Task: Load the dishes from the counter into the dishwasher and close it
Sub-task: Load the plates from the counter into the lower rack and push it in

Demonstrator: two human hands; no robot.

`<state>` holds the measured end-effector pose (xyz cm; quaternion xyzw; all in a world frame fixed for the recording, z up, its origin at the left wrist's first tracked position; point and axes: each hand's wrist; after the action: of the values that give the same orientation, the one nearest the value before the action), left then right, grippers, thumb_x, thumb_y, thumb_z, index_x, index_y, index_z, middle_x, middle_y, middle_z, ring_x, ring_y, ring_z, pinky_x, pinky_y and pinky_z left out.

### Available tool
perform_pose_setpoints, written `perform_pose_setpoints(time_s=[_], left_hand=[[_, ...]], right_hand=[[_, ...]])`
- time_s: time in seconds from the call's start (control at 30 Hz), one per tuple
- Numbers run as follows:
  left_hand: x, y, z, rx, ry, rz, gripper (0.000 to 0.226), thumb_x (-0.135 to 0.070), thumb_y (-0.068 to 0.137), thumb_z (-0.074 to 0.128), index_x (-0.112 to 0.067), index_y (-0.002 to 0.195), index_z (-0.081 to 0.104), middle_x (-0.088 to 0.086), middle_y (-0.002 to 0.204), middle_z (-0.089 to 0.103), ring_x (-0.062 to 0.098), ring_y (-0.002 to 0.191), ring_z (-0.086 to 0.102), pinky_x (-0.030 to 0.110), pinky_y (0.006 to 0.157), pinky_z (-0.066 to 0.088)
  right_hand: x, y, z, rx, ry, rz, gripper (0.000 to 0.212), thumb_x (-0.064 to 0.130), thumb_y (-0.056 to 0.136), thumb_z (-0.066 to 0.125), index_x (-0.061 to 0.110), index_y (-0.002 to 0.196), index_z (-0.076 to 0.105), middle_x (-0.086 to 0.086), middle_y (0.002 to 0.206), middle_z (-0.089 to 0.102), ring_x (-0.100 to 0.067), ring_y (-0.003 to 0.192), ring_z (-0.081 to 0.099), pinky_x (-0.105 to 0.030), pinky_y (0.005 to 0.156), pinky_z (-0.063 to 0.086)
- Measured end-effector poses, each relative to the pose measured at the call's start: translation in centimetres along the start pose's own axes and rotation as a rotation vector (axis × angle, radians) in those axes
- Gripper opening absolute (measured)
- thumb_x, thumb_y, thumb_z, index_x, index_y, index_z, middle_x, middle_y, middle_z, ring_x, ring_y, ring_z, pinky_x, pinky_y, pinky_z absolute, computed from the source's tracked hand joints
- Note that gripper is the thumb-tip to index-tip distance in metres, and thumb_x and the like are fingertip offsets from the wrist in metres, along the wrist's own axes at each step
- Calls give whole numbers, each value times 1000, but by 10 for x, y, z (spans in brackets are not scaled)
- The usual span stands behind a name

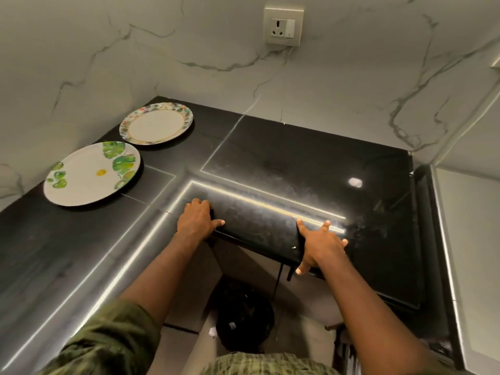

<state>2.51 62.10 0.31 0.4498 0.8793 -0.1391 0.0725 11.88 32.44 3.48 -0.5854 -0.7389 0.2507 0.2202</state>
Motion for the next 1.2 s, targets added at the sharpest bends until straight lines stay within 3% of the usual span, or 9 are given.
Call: perform_pose_setpoints(time_s=[0.13, 0.23, 0.37, 0.5, 0.6, 0.7, 0.8, 1.03, 1.2], left_hand=[[43, 14, -22, 2, 30, -58, 61, -56, 75, 86, -17, 117, 66, 13, 123, 62, 33, 117, 57, 45, 97, 52], [69, 23, -42, 59, 89, -88, 63, -48, 76, 88, -21, 127, 64, 16, 128, 61, 35, 120, 58, 43, 103, 49], [79, 30, -56, 109, 157, -43, 60, -30, 79, 89, -29, 133, 63, 12, 127, 61, 31, 118, 61, 41, 98, 52], [89, 38, -60, 69, 146, -61, 58, -28, 77, 89, -28, 130, 65, 8, 128, 64, 29, 120, 61, 42, 96, 53], [101, 45, -65, 5, 195, -214, 100, -55, 62, 94, -17, 142, 47, 16, 145, 46, 36, 135, 46, 52, 103, 47], [118, 50, -74, -3, 192, -379, 158, -75, 46, 91, -8, 161, 7, 26, 165, 9, 47, 152, 17, 62, 117, 29], [148, 58, -78, 55, 157, -462, 176, -87, 40, 84, -2, 161, -13, 26, 169, -15, 48, 156, -4, 66, 123, 14], [162, 63, -78, 86, 169, -429, 165, -94, 39, 77, 1, 158, 15, 24, 160, 29, 43, 148, 31, 58, 119, 29], [151, 60, -67, 39, 229, -300, 127, -78, 65, 80, 0, 152, 31, 23, 146, 42, 42, 133, 45, 56, 109, 40]], right_hand=[[-3, -4, 6, -50, -52, -8, 145, 51, 58, 97, 56, 157, -9, -22, 168, -18, -53, 151, 20, -67, 119, 23], [-2, -6, 4, -46, -45, 9, 139, 57, 62, 93, 51, 160, -5, -24, 169, -11, -51, 152, 20, -66, 120, 24], [19, 5, -6, -49, 13, -22, 128, 94, 44, 69, 26, 150, 45, -13, 157, 45, -43, 143, 40, -63, 112, 41], [42, 9, 5, -90, 32, 43, 114, 80, 64, 77, 14, 151, 45, -13, 159, 41, -49, 149, 27, -71, 114, 31], [40, 10, 8, -134, 45, 52, 114, 79, 61, 80, 15, 149, 48, -12, 158, 43, -46, 148, 32, -69, 114, 32], [38, 13, 7, -120, 45, 58, 112, 79, 59, 82, 16, 146, 51, -12, 156, 46, -46, 146, 35, -69, 114, 34], [40, 13, 7, -126, 48, 54, 111, 79, 57, 82, 17, 143, 53, -12, 154, 48, -46, 145, 37, -68, 113, 35], [40, 15, 5, -129, 52, 51, 105, 78, 57, 83, 18, 139, 56, -10, 149, 53, -44, 141, 42, -66, 111, 39], [41, 15, 6, -143, 71, 49, 103, 76, 56, 86, 17, 136, 58, -12, 145, 57, -45, 141, 44, -69, 111, 37]])
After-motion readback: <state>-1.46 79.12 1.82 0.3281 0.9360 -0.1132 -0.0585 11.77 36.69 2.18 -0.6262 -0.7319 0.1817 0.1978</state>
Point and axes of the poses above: each hand's wrist, its own y-axis towards the middle knuckle, its own z-axis out of the palm, x = y × z
